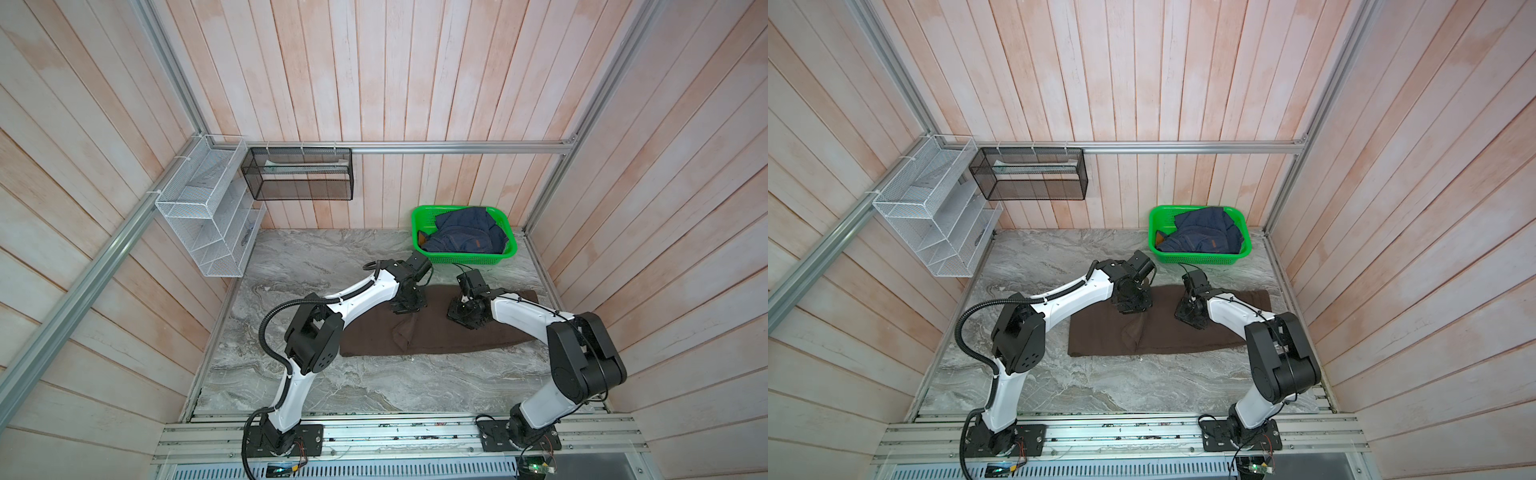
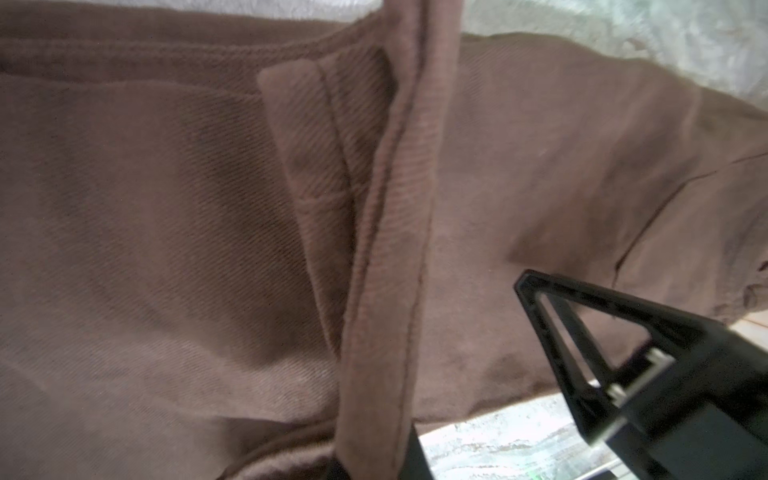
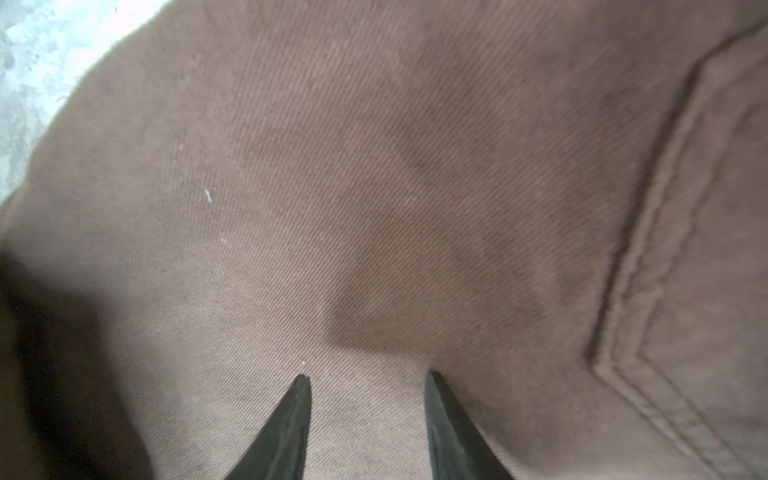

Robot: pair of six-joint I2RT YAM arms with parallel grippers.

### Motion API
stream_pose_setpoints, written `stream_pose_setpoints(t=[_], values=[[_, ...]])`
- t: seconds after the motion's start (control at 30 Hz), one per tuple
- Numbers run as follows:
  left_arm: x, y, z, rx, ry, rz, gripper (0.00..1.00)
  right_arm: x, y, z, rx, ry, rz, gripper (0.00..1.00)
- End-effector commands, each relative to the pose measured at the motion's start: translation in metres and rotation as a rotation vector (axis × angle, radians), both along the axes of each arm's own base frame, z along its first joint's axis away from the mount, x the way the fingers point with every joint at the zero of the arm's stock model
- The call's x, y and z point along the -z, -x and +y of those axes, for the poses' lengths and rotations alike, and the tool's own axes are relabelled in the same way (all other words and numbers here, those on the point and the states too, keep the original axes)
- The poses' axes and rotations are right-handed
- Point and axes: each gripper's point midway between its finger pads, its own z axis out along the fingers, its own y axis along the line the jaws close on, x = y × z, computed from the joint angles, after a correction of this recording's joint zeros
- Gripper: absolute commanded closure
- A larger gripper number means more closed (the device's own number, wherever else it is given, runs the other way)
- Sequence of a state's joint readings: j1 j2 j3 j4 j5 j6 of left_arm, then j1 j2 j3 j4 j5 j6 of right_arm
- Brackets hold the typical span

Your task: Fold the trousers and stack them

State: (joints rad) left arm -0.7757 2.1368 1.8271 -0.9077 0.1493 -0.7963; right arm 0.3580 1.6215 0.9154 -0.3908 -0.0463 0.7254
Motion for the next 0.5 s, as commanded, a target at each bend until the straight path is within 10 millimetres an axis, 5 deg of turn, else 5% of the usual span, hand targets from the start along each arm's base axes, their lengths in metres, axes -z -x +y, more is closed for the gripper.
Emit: stream_pose_setpoints(t=[0.0, 0.13, 0.3, 0.37, 0.47], values=[[-0.012, -0.01, -0.009, -0.008, 0.046, -0.021, 0.68, -0.012, -0.001, -0.002, -0.005, 0.004, -0.022, 0.53], [-0.044, -0.014, -0.018, 0.018, 0.128, -0.086, 0.45, -0.024, -0.003, -0.004, -0.003, 0.005, -0.045, 0.51], [-0.096, -0.013, -0.006, 0.024, 0.174, -0.2, 0.35, -0.048, -0.008, -0.005, 0.008, 0.001, -0.091, 0.47], [-0.102, -0.011, 0.01, 0.001, 0.163, -0.219, 0.35, -0.056, -0.009, -0.002, 0.003, 0.0, -0.108, 0.47], [-0.083, -0.007, 0.046, -0.05, 0.128, -0.194, 0.34, -0.059, -0.008, 0.015, -0.038, 0.004, -0.101, 0.45]])
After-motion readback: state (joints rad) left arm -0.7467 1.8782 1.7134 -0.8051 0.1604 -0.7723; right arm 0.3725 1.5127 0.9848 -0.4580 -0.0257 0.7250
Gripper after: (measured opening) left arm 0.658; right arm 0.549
